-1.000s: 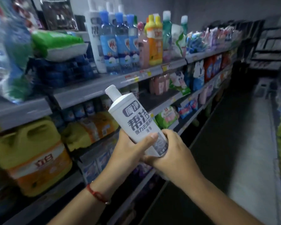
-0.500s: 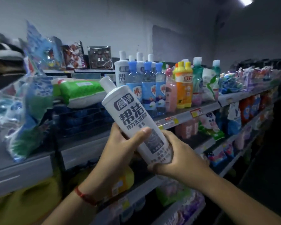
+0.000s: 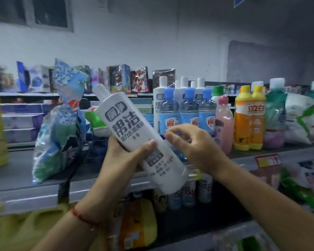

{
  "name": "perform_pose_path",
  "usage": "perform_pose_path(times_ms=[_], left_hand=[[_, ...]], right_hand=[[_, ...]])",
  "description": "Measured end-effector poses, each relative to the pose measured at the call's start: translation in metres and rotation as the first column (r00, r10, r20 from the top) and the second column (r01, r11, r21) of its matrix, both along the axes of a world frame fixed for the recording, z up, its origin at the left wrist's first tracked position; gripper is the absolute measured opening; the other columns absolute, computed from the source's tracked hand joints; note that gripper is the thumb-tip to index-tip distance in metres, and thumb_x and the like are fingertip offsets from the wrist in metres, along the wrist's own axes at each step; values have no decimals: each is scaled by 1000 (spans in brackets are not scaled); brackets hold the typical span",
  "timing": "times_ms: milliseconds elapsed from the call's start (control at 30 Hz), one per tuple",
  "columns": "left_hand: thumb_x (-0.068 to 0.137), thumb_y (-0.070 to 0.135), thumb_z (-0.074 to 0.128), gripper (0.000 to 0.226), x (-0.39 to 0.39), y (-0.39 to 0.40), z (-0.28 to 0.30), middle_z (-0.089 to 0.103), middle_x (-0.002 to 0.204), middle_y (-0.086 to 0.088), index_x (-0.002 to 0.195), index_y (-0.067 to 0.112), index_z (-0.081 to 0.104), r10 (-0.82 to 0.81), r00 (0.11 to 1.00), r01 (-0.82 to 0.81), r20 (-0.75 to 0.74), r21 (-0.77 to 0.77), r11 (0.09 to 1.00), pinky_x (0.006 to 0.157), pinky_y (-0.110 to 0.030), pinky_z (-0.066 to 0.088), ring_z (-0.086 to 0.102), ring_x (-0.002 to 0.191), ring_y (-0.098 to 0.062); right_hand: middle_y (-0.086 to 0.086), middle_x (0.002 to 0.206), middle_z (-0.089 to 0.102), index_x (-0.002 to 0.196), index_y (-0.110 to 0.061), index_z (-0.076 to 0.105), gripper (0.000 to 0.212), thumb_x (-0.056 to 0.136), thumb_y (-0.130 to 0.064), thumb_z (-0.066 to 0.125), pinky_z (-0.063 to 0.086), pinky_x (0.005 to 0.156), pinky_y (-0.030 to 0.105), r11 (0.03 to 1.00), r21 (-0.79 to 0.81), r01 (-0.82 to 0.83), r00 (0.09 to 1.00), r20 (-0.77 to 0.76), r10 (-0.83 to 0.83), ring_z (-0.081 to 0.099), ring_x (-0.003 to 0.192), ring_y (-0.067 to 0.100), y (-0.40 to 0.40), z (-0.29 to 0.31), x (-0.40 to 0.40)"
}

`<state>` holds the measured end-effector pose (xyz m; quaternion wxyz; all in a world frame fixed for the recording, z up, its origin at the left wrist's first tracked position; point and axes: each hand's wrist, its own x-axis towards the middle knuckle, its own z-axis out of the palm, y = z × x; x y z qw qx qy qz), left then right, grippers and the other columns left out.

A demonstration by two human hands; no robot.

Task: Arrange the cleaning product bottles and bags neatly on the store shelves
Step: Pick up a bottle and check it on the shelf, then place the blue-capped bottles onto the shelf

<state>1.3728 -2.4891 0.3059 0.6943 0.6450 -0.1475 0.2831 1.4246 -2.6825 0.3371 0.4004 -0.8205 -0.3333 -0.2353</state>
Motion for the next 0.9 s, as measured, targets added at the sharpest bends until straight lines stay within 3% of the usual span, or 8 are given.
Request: perform_pose_path(times_ms=[67,167,300,467,533,667,833,900], left_hand=[[76,21,80,53,3,-1,4,76,106,-10,123,10,56,46,999,-46,0,-14,999,73,-48,63,75,96,-28],[74,22,80,49,4,0,7,77,101,-8,117,12,59,140,990,-140,2,-31,990,67,-42,63,76,91,-25],[71,23,83,58,4,2,8,75,102,-12,119,6,55,237,972,-236,3,-43,971,63,-47,62,76,90,-28],[68,24,81,56,0,4,10,75,101,-9,116,8,58,290,957,-290,24,-2,957,67,-47,63,75,91,-26],[66,25,82,60,0,5,11,75,102,-9,118,9,58,302,953,-302,36,3,953,71,-47,63,75,93,-25],[70,16,82,51,1,6,21,75,101,-7,114,11,58,320,945,-323,70,25,946,69,-38,63,75,92,-22],[64,22,84,66,9,2,38,74,103,-1,119,13,50,330,940,-336,90,65,940,71,-36,64,75,93,-16],[64,19,86,67,19,-3,45,74,103,4,119,15,47,315,945,-322,84,77,944,71,-34,63,74,94,-14]], right_hand=[[-8,134,61,137,-27,56,51,95,-55,59,53,89,34,994,56,90,992,82,-94,64,105,10,4,23,24],[2,156,42,157,-22,27,78,94,-53,60,41,107,42,982,-40,186,980,86,-182,46,137,22,18,52,59],[10,155,42,160,-13,9,102,88,-56,68,45,101,44,959,-98,267,963,-15,-269,49,135,31,41,66,88],[12,133,51,136,-5,44,78,83,-53,76,45,76,37,910,-145,389,921,94,-378,61,111,33,49,65,92],[10,126,50,131,-9,47,75,80,-55,77,45,75,37,920,-157,359,930,142,-339,59,107,31,44,64,85],[4,115,59,128,-21,50,70,74,-51,82,51,89,39,982,-127,141,984,125,-126,58,105,24,19,63,67],[-16,104,66,117,-26,56,52,75,-40,85,51,72,13,989,103,-103,993,70,96,65,89,-3,-33,63,40],[-14,105,69,117,-25,58,51,75,-42,82,54,74,15,972,201,-126,987,122,102,67,89,-4,-54,67,29]])
